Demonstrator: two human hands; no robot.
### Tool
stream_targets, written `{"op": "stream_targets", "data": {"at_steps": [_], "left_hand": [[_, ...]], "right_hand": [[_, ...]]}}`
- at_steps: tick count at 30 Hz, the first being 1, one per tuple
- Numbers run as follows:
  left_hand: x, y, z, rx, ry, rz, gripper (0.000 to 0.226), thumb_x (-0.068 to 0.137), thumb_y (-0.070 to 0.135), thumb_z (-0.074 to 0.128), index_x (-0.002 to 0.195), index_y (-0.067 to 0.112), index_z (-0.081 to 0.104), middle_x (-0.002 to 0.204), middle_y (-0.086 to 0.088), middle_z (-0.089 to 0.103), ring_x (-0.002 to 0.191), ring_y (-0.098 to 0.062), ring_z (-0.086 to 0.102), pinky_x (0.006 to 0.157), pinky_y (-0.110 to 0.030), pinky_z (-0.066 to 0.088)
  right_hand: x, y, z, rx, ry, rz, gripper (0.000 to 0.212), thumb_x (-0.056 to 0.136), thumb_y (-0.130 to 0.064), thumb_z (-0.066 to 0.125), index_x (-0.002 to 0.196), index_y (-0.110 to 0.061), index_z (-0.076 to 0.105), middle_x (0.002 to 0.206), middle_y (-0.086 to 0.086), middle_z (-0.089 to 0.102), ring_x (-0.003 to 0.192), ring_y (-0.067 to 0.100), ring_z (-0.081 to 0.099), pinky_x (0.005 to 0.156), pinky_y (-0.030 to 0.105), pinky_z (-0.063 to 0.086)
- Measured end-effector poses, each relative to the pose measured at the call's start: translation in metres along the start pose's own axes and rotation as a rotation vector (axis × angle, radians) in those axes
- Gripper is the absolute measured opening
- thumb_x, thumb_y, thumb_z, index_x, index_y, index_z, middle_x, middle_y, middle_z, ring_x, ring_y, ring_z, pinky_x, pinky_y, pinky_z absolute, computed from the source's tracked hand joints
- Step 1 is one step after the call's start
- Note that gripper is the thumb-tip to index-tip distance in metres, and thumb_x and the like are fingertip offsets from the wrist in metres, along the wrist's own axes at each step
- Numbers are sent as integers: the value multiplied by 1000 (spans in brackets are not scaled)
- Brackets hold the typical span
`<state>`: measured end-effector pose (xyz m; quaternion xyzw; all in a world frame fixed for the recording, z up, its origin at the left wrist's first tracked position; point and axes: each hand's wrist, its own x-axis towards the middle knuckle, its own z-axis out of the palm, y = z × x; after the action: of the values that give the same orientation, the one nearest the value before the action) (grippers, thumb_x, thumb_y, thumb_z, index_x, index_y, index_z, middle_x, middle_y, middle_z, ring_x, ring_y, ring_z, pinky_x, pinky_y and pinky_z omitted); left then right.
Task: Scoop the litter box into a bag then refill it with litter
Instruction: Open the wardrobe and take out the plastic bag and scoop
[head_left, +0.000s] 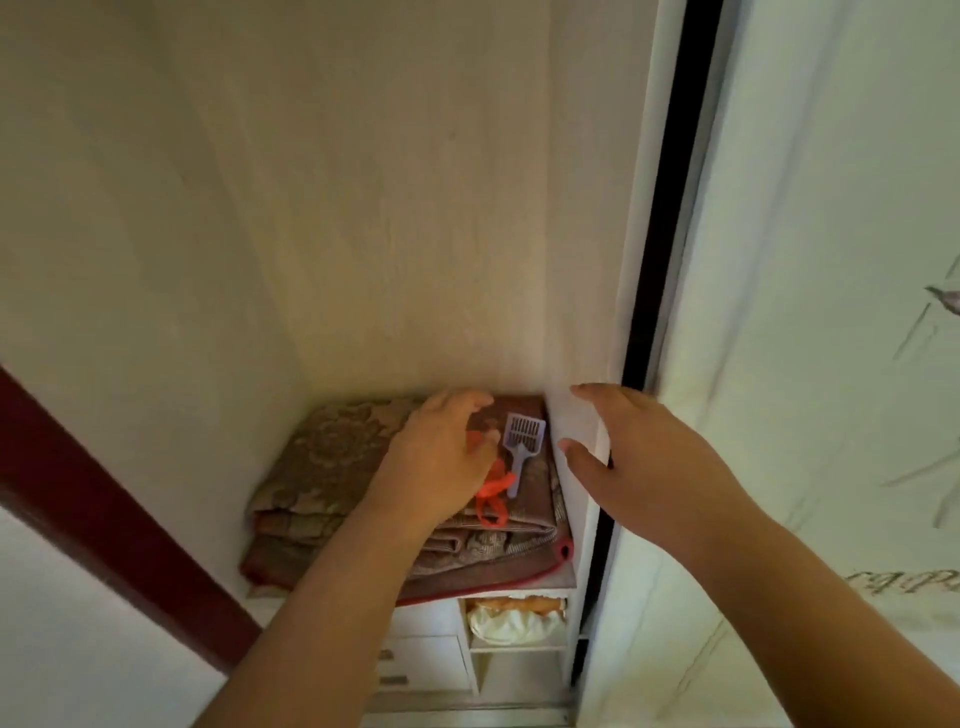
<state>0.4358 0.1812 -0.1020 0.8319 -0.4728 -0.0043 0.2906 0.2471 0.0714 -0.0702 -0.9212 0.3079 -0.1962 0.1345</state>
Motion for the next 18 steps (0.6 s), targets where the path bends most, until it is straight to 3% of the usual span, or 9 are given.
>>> {"op": "stream_targets", "data": {"at_steps": [10, 15, 18], "left_hand": [[-14, -122, 8, 73, -113, -225, 40, 98, 36, 64, 136, 29, 58, 136, 2, 57, 125, -20, 55, 105, -38, 48], [8, -171, 13, 44, -197, -270, 40, 99, 37, 63, 137, 29, 55, 137, 1, 54, 122, -22, 56, 102, -39, 48], [21, -202, 30, 17, -253, -281, 43, 99, 37, 61, 141, 28, 52, 143, 1, 49, 126, -21, 52, 104, -40, 48]], "right_hand": [[56, -17, 114, 67, -251, 32, 54, 93, -48, 48, 142, -25, 46, 141, 1, 52, 126, 24, 54, 102, 40, 49], [92, -27, 158, 57, -339, 70, 59, 91, -32, 65, 147, -24, 46, 144, 6, 48, 129, 28, 51, 106, 37, 42], [110, -22, 199, 65, -405, 124, 64, 85, -38, 67, 145, -33, 46, 149, 7, 42, 135, 33, 44, 110, 43, 42]]}}
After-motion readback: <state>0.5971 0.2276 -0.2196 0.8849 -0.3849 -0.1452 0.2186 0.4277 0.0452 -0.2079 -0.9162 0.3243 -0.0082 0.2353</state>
